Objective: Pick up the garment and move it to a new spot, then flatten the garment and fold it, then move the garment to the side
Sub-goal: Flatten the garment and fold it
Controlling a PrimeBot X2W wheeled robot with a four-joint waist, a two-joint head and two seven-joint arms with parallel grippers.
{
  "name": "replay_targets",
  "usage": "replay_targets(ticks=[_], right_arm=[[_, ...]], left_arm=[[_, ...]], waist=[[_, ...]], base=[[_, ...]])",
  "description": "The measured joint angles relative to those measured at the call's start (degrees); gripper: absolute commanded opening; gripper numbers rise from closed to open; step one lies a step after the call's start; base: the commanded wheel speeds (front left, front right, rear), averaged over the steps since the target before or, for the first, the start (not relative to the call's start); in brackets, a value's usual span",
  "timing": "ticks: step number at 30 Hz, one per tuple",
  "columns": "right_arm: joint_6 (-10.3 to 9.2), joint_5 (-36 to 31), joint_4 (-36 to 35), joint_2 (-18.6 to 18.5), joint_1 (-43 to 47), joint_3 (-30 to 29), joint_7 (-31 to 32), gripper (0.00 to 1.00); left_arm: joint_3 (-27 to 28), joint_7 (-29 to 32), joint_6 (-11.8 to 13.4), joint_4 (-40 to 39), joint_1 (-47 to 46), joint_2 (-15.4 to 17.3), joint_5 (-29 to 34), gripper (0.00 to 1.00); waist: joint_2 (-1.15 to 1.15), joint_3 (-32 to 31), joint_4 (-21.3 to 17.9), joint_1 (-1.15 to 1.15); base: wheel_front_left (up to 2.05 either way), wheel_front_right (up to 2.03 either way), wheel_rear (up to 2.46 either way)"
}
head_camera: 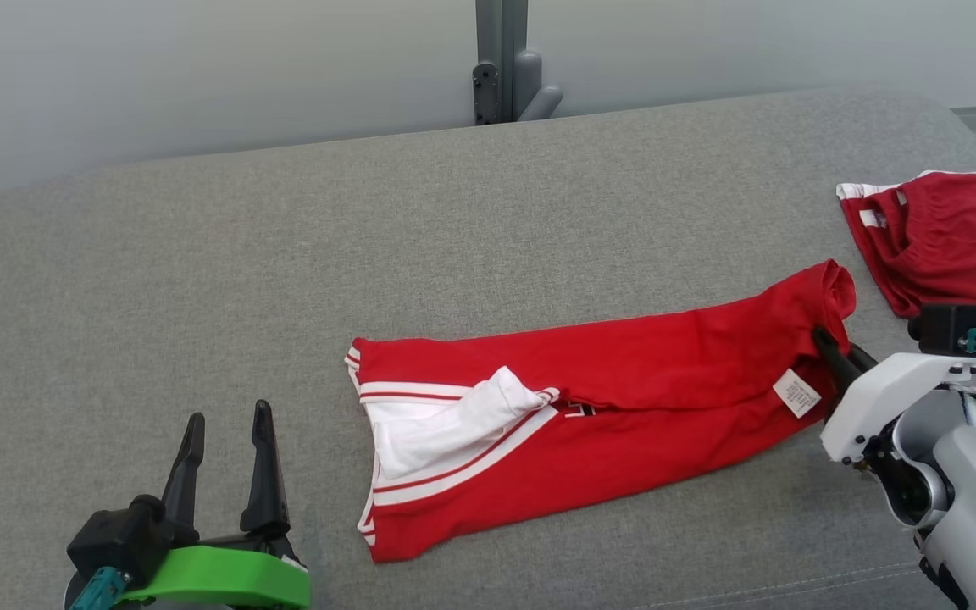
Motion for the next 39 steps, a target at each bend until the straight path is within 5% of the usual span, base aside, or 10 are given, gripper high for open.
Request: replay_targets(ticks=[10,18,29,39], right_arm=[[-0.03,3.87,-16.00,1.48,4.39,3.42,4.98,0.00],[-0.04,5.19,-23.75,7.05,5.84,6.60,8.24,0.00],[-0.05,4.67,-17.19,16.68,2.92,11.48,6.45,0.00],[-0.05,6.84,-5.04,19.95,-1.83,15.80,3.22,0.00]], left_arm=[[-0.92,-0.04,-0.30,0.43,0.16,-0.14,0.02,1.00],[-1.49,0.22,-0.46,0.46,0.23,-0.11,0.01,1.00],[-2.76,0.52,-0.99,0.52,-0.50,-0.29,0.02,1.00],[-3.71,0.51,-1.59,1.68,-2.49,-1.07,0.20,1.00]], waist=[[0.00,-1.90,0.48,0.00],[0.00,-2.76,2.50,0.00],[0.00,-2.28,7.27,0.00],[0.00,-0.99,12.39,0.00]], base=[[0.00,0.00,0.00],[0.00,0.00,0.00],[0.00,0.00,0.00],[0.00,0.00,0.00]])
